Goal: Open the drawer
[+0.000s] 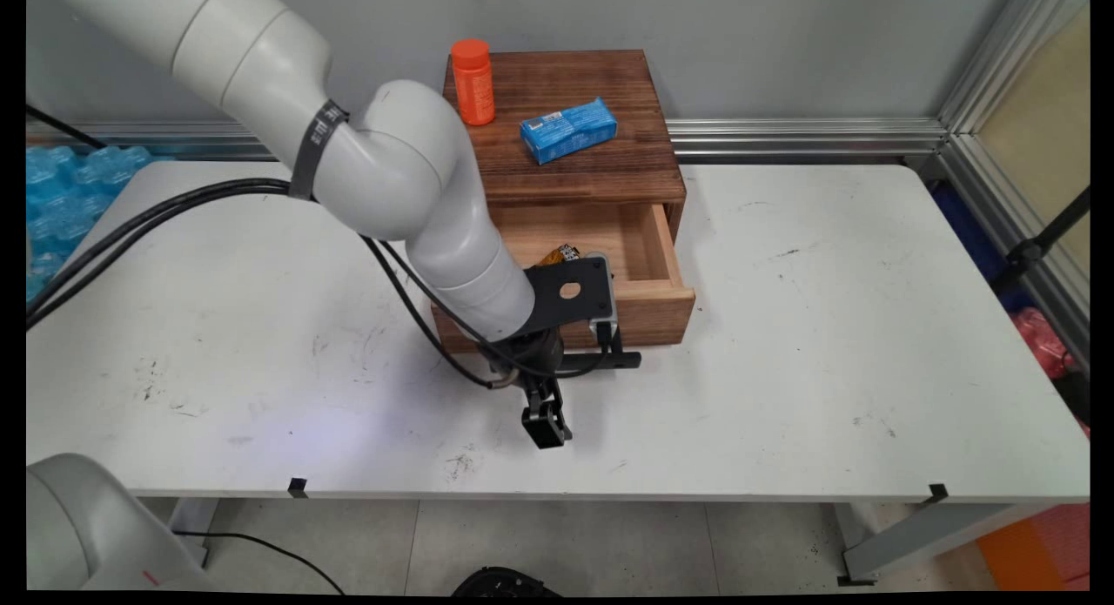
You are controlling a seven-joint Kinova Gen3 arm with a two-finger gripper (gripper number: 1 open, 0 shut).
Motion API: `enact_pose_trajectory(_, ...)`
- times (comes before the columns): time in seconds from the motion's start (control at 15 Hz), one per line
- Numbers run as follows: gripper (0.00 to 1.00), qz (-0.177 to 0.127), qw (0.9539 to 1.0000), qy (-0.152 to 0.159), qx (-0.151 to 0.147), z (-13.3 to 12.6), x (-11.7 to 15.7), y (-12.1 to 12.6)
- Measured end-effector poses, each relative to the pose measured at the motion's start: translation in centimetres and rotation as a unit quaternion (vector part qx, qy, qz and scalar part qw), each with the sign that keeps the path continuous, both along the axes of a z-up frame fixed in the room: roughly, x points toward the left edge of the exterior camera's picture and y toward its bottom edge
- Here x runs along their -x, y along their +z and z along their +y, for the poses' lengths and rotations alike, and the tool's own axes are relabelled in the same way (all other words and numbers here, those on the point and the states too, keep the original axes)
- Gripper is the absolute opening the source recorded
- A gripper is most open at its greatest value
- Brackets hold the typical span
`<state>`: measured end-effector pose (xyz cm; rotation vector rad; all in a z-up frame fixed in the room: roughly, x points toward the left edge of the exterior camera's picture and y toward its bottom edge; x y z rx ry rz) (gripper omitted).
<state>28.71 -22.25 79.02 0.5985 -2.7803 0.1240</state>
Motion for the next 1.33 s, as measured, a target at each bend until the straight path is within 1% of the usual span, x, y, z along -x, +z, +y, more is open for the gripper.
enact_pose_trajectory(0.73,1.0,0.006,1.0,0.006,0.002,3.0,1.6,0.2)
enact_pose_trajectory(1.33,1.0,0.012,0.9998,0.014,0.005,5.8,3.3,-0.2)
